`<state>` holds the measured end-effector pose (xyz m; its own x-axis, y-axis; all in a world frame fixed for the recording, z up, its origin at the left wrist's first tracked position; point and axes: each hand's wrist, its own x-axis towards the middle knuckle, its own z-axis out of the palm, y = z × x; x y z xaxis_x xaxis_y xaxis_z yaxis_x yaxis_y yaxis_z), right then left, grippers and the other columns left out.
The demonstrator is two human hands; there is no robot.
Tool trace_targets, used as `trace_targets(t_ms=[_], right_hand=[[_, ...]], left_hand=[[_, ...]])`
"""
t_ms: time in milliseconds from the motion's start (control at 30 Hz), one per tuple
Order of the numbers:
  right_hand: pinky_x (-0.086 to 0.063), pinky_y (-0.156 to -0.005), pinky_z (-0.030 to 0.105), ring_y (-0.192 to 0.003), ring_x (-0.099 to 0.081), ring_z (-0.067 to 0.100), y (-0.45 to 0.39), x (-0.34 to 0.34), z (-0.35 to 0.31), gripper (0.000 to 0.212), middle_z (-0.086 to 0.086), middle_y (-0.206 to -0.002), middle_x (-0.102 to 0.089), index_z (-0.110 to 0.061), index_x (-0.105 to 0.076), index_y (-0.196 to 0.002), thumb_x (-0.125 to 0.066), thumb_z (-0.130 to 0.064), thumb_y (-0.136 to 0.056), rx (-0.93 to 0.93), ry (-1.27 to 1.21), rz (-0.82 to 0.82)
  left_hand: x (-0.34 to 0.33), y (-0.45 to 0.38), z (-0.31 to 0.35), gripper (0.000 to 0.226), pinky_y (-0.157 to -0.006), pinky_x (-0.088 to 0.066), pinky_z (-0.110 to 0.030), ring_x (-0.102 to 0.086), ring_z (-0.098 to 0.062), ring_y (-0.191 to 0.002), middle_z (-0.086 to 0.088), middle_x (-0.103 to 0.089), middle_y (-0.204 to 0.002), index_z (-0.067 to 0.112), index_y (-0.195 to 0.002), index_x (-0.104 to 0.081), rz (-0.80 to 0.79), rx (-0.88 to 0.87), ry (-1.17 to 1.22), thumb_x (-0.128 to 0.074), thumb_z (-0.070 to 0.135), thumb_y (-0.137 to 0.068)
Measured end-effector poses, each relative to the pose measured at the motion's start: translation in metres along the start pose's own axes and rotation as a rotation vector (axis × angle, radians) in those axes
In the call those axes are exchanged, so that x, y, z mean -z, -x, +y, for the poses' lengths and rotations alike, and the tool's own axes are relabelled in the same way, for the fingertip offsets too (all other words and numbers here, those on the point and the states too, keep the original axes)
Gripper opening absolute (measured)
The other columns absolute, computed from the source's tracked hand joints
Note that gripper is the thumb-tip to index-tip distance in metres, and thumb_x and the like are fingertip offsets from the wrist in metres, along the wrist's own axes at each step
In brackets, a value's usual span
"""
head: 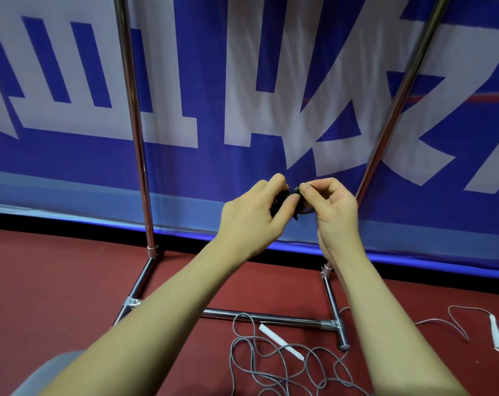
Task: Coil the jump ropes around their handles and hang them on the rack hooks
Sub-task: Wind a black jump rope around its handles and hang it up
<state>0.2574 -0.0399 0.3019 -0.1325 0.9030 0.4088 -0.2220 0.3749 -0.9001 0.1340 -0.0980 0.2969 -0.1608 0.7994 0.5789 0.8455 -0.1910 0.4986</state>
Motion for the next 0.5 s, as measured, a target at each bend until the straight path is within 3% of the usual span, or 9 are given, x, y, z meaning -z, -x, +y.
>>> trace_targets(t_ms=[133, 300, 500], right_hand=[[-0.046, -0.060, 0.021, -0.061, -0.056, 0.011, 0.0005, -0.0032, 0.0036, 0.015, 0.000, -0.069, -0.063, -0.010, -0.062, -0.077, -0.063, 0.001, -0.087, -0.037, -0.082, -0.012], [-0.047, -0.058, 0.020, -0.061, -0.057, 0.010, 0.0010, -0.0074, 0.0015, 0.015, 0.000, -0.067, -0.063, -0.008, -0.062, -0.077, -0.061, 0.003, -0.087, -0.054, -0.161, -0.023], [-0.047, -0.060, 0.019, -0.061, -0.056, 0.009, 0.0012, -0.0073, 0.0030, 0.010, -0.001, -0.068, -0.064, -0.006, -0.062, -0.081, -0.060, 0.002, -0.087, -0.074, -0.245, -0.103]], left_hand=[[0.0010, -0.0012, 0.0010, 0.031, -0.060, -0.044, -0.032, -0.055, -0.018, -0.073, 0.007, -0.060, -0.088, 0.025, -0.091, -0.043, 0.044, -0.004, -0.037, -0.046, 0.055, -0.089], [0.0023, -0.0026, -0.0041, 0.047, -0.056, -0.047, -0.034, -0.056, -0.021, -0.070, 0.005, -0.060, -0.085, 0.022, -0.090, -0.043, 0.102, -0.039, -0.065, -0.029, 0.066, -0.079], [0.0040, -0.0033, -0.0073, 0.036, -0.052, -0.039, -0.029, -0.049, -0.018, -0.064, 0.005, -0.057, -0.078, 0.026, -0.085, -0.035, 0.115, -0.016, -0.038, -0.032, 0.061, -0.078]])
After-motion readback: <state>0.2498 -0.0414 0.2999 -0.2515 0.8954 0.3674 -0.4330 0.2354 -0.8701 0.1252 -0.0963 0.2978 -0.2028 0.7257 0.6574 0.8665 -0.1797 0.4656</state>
